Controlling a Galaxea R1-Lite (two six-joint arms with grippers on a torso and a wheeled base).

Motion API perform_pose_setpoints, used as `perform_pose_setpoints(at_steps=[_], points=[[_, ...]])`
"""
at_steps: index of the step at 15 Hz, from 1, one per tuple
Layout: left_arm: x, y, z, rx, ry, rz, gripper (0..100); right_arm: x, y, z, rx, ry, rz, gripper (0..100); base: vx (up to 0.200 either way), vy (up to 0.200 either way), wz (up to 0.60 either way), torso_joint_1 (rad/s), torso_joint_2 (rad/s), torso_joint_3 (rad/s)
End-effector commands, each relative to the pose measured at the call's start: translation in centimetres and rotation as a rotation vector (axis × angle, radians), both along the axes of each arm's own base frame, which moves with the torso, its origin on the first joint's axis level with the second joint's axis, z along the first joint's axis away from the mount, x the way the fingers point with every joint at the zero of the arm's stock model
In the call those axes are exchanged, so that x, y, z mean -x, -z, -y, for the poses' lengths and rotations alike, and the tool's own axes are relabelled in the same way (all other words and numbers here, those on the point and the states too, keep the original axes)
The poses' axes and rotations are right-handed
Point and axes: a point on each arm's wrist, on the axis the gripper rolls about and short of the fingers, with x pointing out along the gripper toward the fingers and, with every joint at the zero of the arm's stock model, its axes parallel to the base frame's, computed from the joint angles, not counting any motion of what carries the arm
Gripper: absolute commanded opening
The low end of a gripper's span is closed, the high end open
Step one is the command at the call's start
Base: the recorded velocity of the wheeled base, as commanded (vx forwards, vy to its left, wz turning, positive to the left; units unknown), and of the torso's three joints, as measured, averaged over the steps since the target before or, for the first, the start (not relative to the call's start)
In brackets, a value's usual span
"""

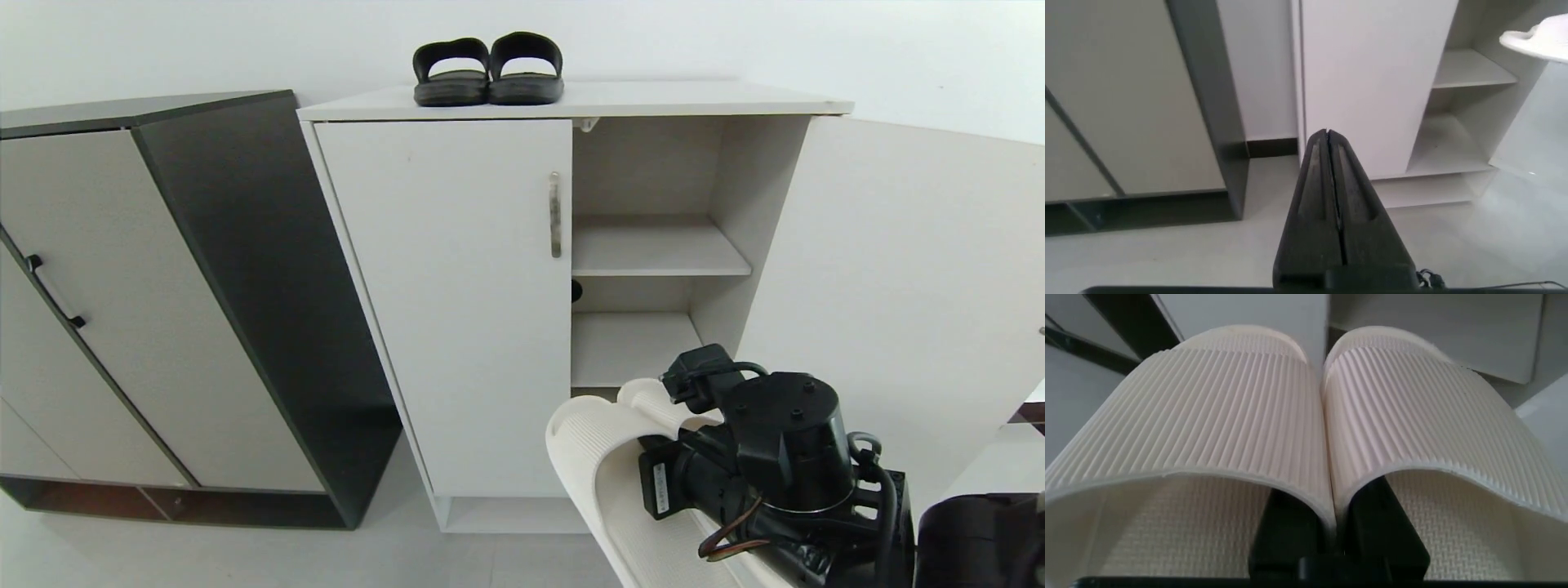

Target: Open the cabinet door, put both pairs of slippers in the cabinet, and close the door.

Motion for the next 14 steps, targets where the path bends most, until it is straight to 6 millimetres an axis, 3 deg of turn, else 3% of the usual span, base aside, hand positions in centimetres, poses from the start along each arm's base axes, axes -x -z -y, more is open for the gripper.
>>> perform_pose_setpoints(at_steps=[1,4,8,14], points=[[0.0,0.0,0.0,0.000,0.000,-0.001,0,-0.1,0.3,-0.2,0.007,0.000,-0.007,0,0.000,-0.200,0.00,0.007,0.00,0.002],[0.0,0.0,0.0,0.001,0.000,-0.002,0,-0.7,1.1,-0.9,0.018,0.000,-0.016,0,0.000,-0.067,0.00,0.002,0.00,0.001],[0.0,0.0,0.0,0.013,-0.003,-0.002,0,-4.2,2.2,-3.5,0.047,0.137,0.021,0,0.000,0.000,0.00,0.000,0.00,0.000],[0.0,0.0,0.0,0.013,-0.004,-0.002,0,-6.4,4.9,-3.2,0.056,0.214,-0.032,0,0.000,0.000,0.00,0.000,0.00,0.000]])
